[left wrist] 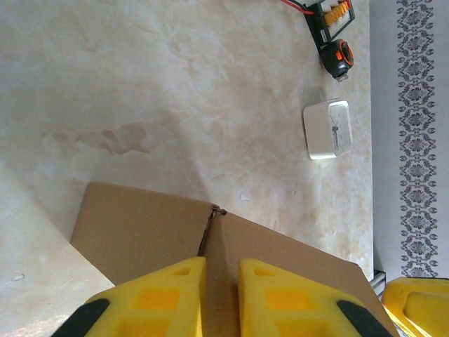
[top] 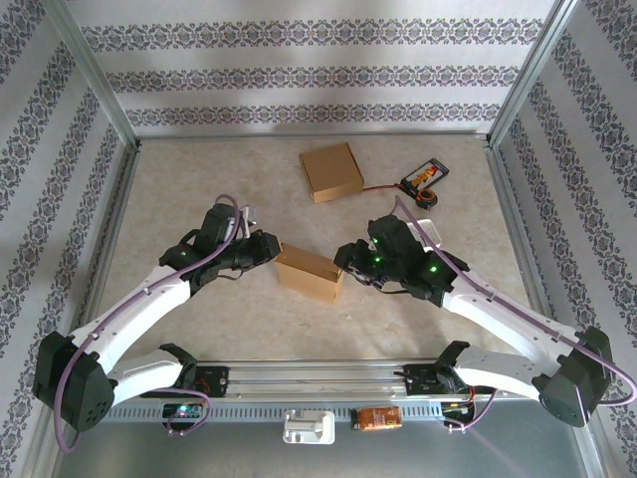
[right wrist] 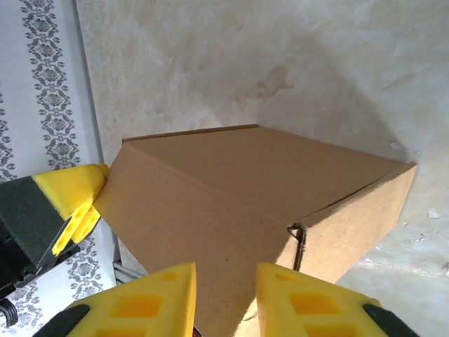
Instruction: Fold the paper box
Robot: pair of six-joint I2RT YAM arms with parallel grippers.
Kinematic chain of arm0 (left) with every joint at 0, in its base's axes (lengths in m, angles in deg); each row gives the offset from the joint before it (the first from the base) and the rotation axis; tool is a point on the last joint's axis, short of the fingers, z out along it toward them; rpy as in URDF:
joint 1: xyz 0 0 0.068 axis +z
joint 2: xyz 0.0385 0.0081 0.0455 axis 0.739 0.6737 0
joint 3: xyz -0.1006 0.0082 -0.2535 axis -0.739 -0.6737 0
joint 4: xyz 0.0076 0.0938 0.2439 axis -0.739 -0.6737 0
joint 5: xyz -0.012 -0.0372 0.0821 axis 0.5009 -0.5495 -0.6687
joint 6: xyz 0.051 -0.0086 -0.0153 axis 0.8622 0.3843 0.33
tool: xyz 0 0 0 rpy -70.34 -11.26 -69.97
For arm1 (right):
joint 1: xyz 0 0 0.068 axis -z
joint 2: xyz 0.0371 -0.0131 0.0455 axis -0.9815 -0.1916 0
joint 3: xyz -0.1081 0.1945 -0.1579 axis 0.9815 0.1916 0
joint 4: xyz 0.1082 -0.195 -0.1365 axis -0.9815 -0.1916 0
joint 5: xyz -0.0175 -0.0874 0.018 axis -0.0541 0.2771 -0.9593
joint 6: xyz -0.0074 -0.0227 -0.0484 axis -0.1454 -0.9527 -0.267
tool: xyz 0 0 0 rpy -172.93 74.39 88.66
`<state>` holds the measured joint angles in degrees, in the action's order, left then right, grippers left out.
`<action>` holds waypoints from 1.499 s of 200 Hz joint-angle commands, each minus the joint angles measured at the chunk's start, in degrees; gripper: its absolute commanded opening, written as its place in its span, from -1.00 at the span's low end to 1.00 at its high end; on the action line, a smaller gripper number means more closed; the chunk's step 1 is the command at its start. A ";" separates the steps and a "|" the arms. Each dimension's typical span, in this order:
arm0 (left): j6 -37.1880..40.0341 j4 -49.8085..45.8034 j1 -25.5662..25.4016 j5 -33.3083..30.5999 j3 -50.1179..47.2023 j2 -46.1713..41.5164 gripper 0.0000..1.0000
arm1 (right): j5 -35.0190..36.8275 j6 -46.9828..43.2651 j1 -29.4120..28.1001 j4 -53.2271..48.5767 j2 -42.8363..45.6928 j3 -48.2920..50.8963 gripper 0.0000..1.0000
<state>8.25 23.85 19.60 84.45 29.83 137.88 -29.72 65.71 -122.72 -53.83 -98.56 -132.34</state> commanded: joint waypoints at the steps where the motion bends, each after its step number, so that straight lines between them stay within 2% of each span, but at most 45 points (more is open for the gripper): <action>1: -1.95 -4.25 -1.48 -1.30 0.41 -0.18 -0.66 | 0.81 2.55 -1.13 2.47 0.12 1.22 -0.44; 59: -5.77 -5.39 -4.20 -7.16 -1.13 -2.34 -0.76 | 2.39 1.68 -1.50 2.39 -0.04 3.81 -0.58; 83: -7.31 -5.61 -6.00 -9.37 -2.54 -2.99 -0.75 | 4.18 -2.22 -1.41 0.96 -1.07 3.82 -0.69; 136: -10.11 -7.20 -10.94 -15.94 -4.36 -4.02 -0.75 | 7.28 -11.68 -0.89 -0.26 -4.73 3.36 -0.74; 149: -9.94 -7.44 -11.53 -17.18 -3.83 -4.72 -0.68 | 9.38 -16.27 -0.67 -1.52 -5.89 0.47 -0.73; 171: -9.59 -7.35 -11.93 -18.74 -3.20 -6.07 -0.40 | 9.58 -22.30 1.21 -2.58 -8.92 -5.24 -0.72; 192: -8.32 -8.46 -12.11 -20.91 -2.35 -7.95 -0.23 | 7.41 -23.51 2.66 -2.06 -9.98 -9.28 -0.67; 234: -5.12 -9.31 -12.11 -22.73 -0.86 -10.48 -0.09 | 6.13 -23.01 2.69 -5.09 -6.58 -11.32 -0.41; 266: -4.39 -7.00 -12.11 -19.87 -1.39 -8.07 -0.04 | 6.54 -22.89 2.66 -10.35 -3.45 -9.19 -0.11; 300: -3.37 -6.66 -12.11 -18.02 -2.07 -5.01 -0.03 | 3.10 -21.67 2.31 -9.17 -3.96 -5.75 -0.01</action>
<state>2.85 16.77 8.23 65.00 27.30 131.49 -23.97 43.20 -120.05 -61.11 -101.69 -140.89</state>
